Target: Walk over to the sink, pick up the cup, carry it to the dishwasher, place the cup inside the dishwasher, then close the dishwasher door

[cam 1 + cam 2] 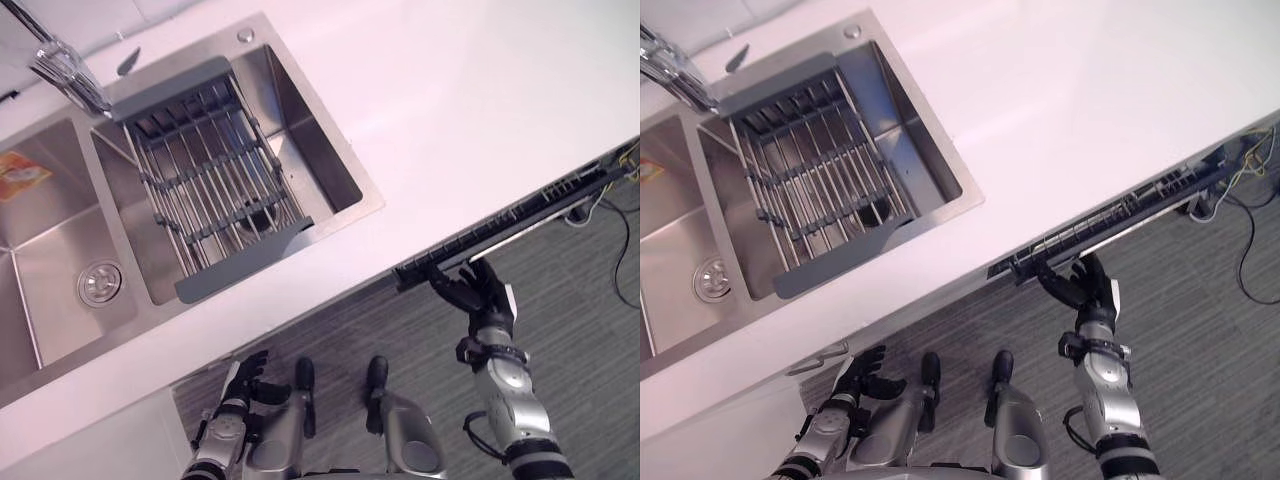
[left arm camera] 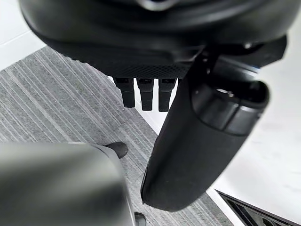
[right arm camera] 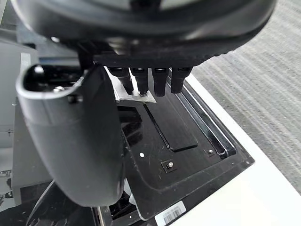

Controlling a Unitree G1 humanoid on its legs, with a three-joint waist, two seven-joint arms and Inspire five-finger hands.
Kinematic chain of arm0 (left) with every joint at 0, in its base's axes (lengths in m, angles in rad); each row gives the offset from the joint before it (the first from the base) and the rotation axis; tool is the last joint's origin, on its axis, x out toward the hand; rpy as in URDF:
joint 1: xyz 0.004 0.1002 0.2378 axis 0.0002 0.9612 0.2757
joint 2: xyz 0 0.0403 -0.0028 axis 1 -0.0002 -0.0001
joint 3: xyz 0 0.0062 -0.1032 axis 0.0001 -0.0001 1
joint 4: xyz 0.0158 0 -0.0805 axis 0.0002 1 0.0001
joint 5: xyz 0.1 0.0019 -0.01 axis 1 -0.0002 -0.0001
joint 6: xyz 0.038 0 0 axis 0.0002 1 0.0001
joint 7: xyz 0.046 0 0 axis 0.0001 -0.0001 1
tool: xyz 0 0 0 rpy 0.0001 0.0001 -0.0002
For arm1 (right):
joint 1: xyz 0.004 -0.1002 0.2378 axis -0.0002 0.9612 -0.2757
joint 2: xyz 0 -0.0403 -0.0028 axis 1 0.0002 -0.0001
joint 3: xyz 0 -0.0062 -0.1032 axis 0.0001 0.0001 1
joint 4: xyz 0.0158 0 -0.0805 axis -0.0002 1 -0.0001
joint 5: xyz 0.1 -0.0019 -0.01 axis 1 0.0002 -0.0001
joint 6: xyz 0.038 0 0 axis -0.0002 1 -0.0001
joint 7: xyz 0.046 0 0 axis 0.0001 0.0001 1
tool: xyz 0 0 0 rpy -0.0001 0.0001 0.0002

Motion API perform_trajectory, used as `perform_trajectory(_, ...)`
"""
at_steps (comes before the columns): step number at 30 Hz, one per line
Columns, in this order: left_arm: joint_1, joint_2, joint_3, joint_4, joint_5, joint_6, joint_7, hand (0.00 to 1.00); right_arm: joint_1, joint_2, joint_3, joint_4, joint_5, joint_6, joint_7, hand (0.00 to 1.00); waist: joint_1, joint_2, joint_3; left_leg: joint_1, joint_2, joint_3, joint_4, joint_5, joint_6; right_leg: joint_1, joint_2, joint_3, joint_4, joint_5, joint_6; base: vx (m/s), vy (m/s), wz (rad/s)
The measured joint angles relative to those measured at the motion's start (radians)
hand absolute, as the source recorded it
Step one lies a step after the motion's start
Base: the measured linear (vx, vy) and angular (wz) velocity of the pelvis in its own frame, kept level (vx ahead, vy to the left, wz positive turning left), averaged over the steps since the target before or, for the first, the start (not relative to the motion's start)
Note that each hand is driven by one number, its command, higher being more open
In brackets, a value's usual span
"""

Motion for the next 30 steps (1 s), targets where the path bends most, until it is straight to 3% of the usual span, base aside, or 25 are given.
perform_trajectory(11,0.015,0.002,-0.001,0.025,0.001,0.0,-0.001,0.9,0.028,0.027,0.0,0.0,-0.098,0.055,0.0,0.9,0.0,-0.009,-0.054,0.018,0.009,0.001,-0.016,-0.006,-0.01,0.01,0.009,-0.001,0.008,-0.017,-0.002,0.0,-0.003,0.0)
perform_trajectory(17,0.043,0.001,0.0,0.027,0.001,0.014,0.001,0.9,0.116,0.102,-0.017,-0.003,-0.096,0.061,0.003,0.9,-0.001,-0.025,-0.115,0.046,0.015,-0.012,-0.034,-0.012,-0.019,0.034,0.012,-0.017,0.013,-0.044,-0.005,0.05,-0.026,0.08)
perform_trajectory(23,0.056,0.005,0.004,0.026,-0.001,0.038,0.004,0.9,0.211,0.135,-0.014,-0.019,0.046,0.061,0.039,0.9,0.0,-0.063,-0.156,0.073,0.025,-0.018,-0.064,-0.012,-0.025,0.049,0.02,-0.023,0.009,-0.051,-0.004,0.03,-0.013,0.03)
perform_trajectory(30,0.065,0.012,0.004,0.029,-0.001,0.047,0.007,0.9,0.339,0.158,0.062,-0.114,0.047,0.049,0.097,0.9,-0.013,-0.112,-0.187,0.09,0.026,-0.008,-0.072,-0.014,-0.028,0.068,0.024,-0.013,-0.007,-0.051,-0.004,-0.01,-0.003,-0.03)
